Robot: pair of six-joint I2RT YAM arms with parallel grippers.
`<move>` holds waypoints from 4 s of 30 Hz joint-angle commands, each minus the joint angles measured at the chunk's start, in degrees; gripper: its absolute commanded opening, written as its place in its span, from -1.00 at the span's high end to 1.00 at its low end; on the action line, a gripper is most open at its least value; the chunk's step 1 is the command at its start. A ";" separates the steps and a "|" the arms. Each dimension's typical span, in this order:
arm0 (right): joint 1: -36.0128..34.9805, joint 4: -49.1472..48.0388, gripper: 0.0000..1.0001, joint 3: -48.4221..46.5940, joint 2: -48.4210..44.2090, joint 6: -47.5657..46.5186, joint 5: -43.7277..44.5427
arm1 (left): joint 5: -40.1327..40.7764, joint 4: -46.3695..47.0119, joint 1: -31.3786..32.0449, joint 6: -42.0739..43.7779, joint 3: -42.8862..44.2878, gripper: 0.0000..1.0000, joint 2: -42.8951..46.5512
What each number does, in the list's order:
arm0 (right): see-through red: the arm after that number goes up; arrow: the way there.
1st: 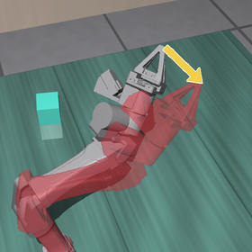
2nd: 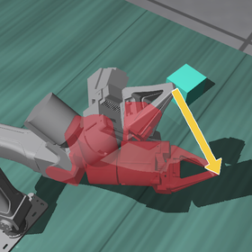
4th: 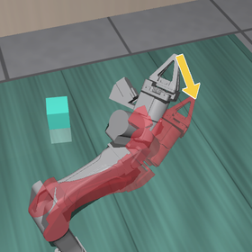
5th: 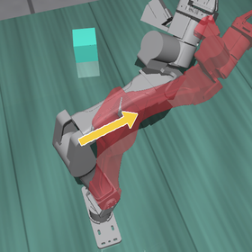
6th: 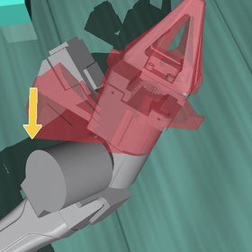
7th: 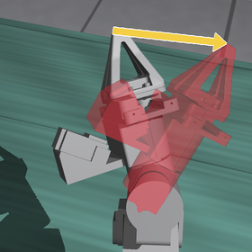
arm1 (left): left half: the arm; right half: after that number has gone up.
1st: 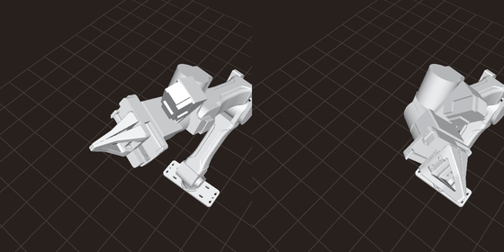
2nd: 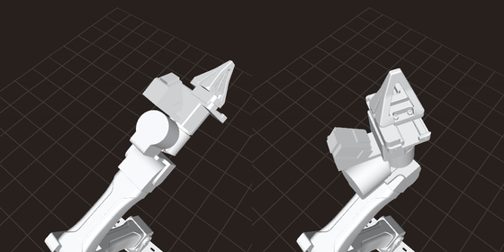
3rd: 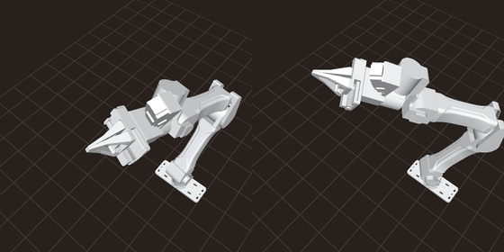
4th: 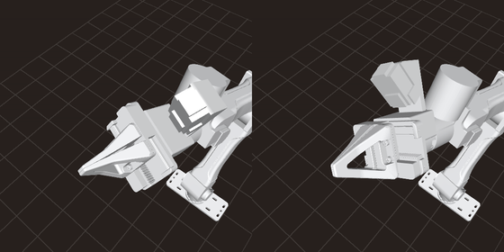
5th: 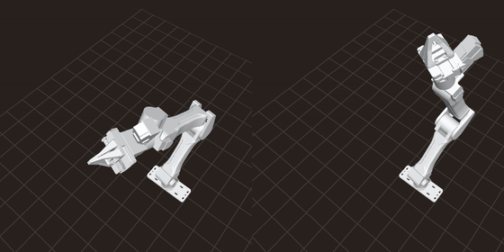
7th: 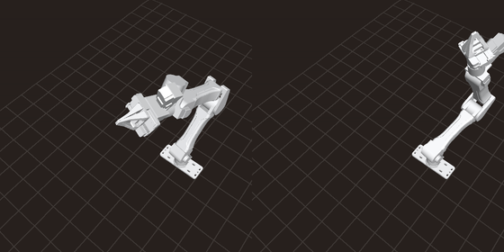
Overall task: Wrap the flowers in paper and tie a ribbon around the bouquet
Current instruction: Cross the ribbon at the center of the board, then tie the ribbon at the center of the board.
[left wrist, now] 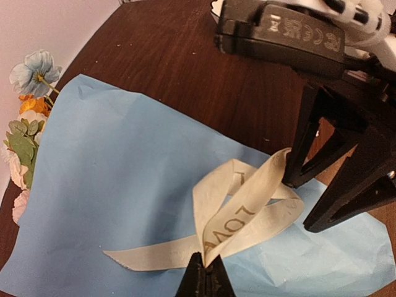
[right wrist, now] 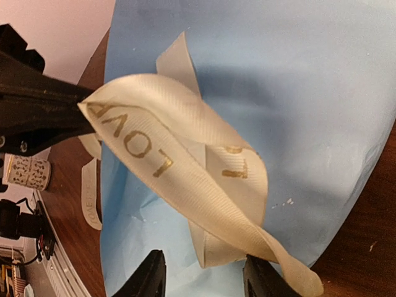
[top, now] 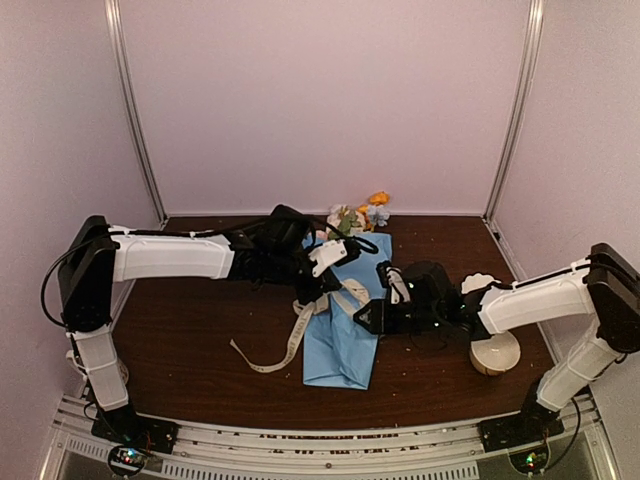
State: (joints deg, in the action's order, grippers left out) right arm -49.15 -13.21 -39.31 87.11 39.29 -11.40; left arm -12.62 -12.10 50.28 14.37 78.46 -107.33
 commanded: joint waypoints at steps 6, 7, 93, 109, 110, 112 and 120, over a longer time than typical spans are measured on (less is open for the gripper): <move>-0.33 7.61 -0.02 -5.09 1.75 3.11 12.02 | -0.25 0.16 -0.45 0.00 1.87 1.00 -0.60; -0.34 8.25 -0.02 -5.18 1.68 3.68 13.42 | -0.21 0.09 -0.45 0.02 1.88 1.00 -0.60; 12.65 36.77 1.00 -19.93 -9.66 -18.01 -21.24 | 17.04 -19.20 -6.62 -26.10 -25.16 1.00 10.58; 13.64 29.73 1.00 -25.21 -16.45 -19.24 -25.71 | 18.52 -15.91 -11.54 -25.06 -24.01 1.00 17.34; 13.55 29.90 1.00 -26.17 -15.39 -19.32 -25.43 | 18.39 -15.16 -11.29 -24.75 -24.16 1.00 18.97; 13.26 29.81 1.00 -28.07 -13.40 -19.46 -24.08 | 18.30 -13.00 -10.06 -23.79 -24.54 1.00 22.70; 8.63 27.83 1.00 -35.52 -9.93 -21.42 -23.08 | 15.88 -7.55 -7.74 -22.37 -22.92 1.00 27.67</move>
State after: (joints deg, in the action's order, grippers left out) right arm -37.23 18.06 -69.63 76.88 19.68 -35.29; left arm 4.93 -24.77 42.19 -9.45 53.98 -79.07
